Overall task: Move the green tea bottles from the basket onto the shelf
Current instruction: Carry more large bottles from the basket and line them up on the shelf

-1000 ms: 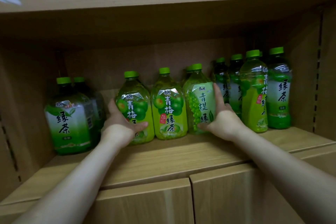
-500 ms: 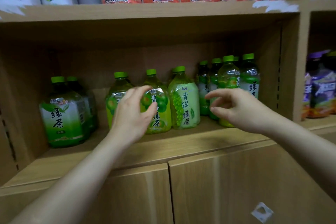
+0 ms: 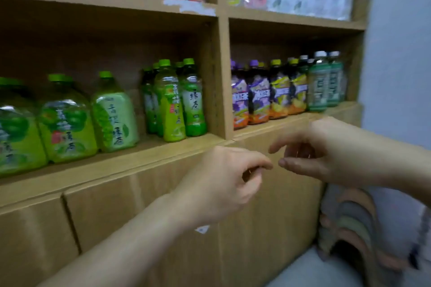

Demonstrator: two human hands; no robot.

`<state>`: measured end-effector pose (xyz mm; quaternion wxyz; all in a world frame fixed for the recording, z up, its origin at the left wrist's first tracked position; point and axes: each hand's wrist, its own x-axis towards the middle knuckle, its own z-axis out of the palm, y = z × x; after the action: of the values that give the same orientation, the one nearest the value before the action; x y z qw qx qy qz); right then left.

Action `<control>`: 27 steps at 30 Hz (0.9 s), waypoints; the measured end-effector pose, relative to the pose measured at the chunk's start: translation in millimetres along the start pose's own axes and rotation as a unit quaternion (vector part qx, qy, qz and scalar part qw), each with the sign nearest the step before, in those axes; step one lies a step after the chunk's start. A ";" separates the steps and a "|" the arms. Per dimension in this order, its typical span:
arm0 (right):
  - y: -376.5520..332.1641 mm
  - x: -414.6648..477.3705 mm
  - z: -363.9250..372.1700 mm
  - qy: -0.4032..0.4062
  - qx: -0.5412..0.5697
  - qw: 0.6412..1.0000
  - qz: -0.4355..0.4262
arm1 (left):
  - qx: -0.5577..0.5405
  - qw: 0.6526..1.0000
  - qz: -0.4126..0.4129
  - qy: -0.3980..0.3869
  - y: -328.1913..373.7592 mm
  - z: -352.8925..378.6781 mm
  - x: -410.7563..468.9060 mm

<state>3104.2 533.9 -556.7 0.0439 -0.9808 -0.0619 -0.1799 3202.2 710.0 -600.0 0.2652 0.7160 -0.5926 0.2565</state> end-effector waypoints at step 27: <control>334.7 -513.6 80.2 -0.149 0.116 0.795 0.576 | -0.145 0.866 0.114 -0.464 351.1 476.3 134.2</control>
<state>2701.5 157.5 -836.8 0.2435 -0.8375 0.4880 0.0352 2903.9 233.5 -828.5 0.0292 0.6333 -0.7554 -0.1656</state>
